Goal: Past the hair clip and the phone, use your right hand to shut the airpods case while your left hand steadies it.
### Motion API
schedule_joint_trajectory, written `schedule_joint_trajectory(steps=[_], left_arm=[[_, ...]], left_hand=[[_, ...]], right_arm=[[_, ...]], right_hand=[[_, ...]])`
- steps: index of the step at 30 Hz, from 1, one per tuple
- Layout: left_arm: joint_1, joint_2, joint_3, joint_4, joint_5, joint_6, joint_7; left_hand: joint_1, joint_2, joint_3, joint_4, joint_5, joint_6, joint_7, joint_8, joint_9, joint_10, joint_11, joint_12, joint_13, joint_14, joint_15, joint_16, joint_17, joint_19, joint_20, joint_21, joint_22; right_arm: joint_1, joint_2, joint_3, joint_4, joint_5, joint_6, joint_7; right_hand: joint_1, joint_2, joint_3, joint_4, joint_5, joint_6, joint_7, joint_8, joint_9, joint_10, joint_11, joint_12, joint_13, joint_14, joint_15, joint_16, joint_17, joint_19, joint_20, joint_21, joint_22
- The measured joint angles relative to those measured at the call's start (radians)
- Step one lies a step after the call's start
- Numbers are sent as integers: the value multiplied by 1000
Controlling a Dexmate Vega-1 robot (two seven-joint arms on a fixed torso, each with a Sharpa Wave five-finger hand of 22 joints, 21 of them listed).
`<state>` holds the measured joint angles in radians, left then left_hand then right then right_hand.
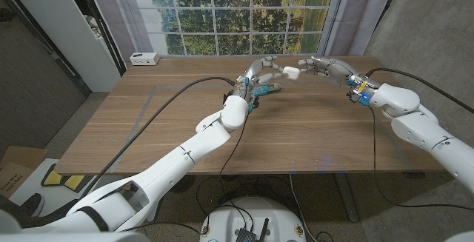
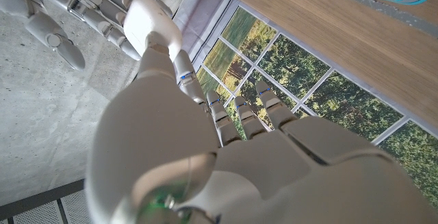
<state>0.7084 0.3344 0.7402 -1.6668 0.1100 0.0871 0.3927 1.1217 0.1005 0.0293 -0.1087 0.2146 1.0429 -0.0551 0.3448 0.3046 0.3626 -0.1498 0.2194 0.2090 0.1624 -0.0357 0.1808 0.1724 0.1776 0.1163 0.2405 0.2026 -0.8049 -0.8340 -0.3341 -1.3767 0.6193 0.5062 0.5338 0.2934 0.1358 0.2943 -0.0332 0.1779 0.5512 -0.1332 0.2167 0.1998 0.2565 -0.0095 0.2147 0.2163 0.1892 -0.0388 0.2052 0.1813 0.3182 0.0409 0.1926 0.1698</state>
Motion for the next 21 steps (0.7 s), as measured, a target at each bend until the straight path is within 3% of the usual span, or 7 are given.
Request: schedule_joint_trajectory(steps=[14, 21], left_arm=[[4, 36, -37, 8, -79, -83, -74], [6, 71, -67, 25, -142, -155, -140]], left_hand=[[0, 0, 0, 0, -4, 0, 0, 0, 0, 0, 0, 0, 0, 0, 0, 0, 0, 0, 0, 0, 0], [0, 0, 0, 0, -4, 0, 0, 0, 0, 0, 0, 0, 0, 0, 0, 0, 0, 0, 0, 0, 0]], right_arm=[[-50, 27, 38, -47, -44, 5, -172], [-87, 43, 54, -104, -109, -26, -320]], right_hand=[[0, 0, 4, -4, 4, -2, 2, -8, 0, 0, 0, 0, 0, 20, -2, 0, 0, 15, -4, 4, 0], [0, 0, 4, -4, 4, -2, 3, -8, 0, 12, 1, 0, 0, 26, -1, 0, 0, 18, -7, 4, 0]])
